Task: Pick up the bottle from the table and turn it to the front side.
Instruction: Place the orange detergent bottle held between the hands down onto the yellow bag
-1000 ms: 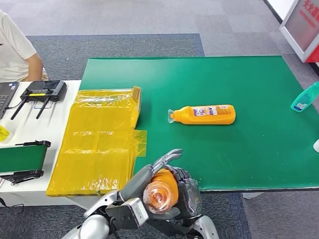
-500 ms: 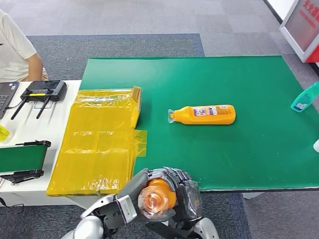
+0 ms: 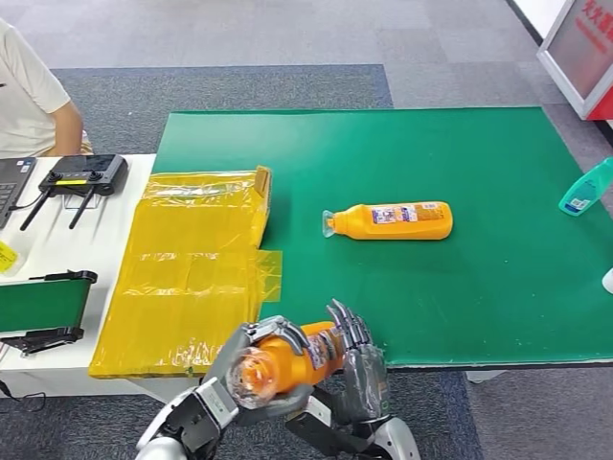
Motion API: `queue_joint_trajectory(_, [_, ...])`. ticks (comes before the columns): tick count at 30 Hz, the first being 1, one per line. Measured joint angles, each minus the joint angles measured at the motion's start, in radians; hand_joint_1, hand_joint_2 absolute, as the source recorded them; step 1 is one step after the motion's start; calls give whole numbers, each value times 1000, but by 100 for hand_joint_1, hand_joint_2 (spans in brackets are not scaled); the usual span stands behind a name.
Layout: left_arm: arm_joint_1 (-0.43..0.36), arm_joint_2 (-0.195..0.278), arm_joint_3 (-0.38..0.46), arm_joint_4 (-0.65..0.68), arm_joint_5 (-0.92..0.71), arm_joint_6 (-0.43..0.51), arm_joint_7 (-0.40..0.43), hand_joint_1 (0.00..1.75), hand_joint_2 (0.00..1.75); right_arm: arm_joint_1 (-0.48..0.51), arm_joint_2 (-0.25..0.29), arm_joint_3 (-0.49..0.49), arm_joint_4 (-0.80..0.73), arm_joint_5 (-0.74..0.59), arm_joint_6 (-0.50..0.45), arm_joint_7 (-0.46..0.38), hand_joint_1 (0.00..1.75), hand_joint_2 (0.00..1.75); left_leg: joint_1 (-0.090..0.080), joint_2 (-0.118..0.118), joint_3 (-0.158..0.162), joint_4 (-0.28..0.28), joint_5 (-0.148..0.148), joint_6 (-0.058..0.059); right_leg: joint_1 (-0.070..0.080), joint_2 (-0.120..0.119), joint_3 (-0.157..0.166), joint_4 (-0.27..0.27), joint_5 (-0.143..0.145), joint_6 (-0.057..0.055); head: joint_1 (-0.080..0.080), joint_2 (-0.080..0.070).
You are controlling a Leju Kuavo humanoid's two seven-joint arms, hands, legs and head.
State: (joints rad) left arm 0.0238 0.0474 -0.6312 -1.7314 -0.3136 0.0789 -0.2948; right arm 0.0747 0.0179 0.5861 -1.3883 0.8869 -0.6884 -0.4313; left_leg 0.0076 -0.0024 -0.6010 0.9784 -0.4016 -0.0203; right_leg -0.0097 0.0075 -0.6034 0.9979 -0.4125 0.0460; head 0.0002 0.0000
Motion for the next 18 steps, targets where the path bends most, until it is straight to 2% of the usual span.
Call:
queue_joint_trajectory(5, [68, -4, 125, -41, -126, 85, 33, 175, 175, 6, 0, -4, -53, -4, 0, 23, 0, 175, 0, 0, 0, 0, 0, 0, 0, 0, 0, 0, 0, 0, 0, 0])
queue_joint_trajectory(13, [101, -9, 287, -87, -365, 209, 113, 175, 175, 39, -2, -28, -116, -21, 0, 37, 0, 175, 0, 0, 0, 0, 0, -1, 0, 0, 0, 0, 0, 0, 0, 0])
queue_joint_trajectory(18, [108, -14, 364, -102, -632, 299, 186, 175, 175, 53, -2, -40, -152, -27, 0, 48, 0, 175, 0, 0, 0, 0, 0, -1, 0, 0, 0, 0, 0, 0, 0, 0])
